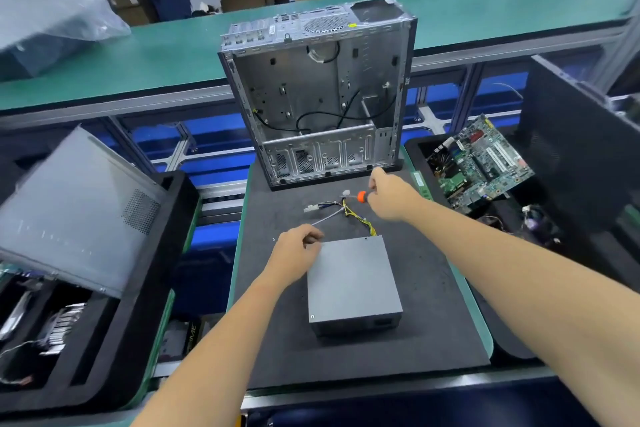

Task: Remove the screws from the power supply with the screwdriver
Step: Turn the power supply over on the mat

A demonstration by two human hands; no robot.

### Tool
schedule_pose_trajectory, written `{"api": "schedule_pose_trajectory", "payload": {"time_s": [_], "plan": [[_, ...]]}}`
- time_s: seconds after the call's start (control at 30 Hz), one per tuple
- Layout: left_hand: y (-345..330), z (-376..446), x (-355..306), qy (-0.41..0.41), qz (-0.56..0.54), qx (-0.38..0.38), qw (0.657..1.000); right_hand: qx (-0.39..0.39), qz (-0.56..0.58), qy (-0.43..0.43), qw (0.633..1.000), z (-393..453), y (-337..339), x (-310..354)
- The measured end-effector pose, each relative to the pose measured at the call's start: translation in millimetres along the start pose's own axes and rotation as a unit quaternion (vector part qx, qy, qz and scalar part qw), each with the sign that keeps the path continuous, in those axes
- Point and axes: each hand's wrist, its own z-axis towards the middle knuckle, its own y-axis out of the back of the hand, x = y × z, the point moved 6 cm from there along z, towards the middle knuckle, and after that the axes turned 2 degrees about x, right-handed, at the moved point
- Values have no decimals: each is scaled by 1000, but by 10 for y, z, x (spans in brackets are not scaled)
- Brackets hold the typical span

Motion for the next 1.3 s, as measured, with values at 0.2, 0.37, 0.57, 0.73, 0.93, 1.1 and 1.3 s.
{"api": "schedule_pose_trajectory", "payload": {"time_s": [0.2,0.37,0.57,0.73,0.93,1.1,1.3], "plan": [[-20,13,94,60,-109,-4,992,81,-75,-54,992,9,-421,-461],[-52,-25,163,105,-163,-5,981,132,-50,-94,985,-24,-635,-557],[-90,-89,216,146,-160,5,976,132,-72,-129,980,-39,-606,-600],[-311,-250,381,262,-214,130,932,124,106,-154,974,-104,-607,-487],[-475,-384,289,307,-262,146,903,175,257,-238,920,-315,-754,-404],[-545,-395,222,307,-358,143,870,174,287,-267,903,-366,-889,-388],[-558,-429,236,343,-394,101,847,176,332,-275,885,-477,-993,-432]]}}
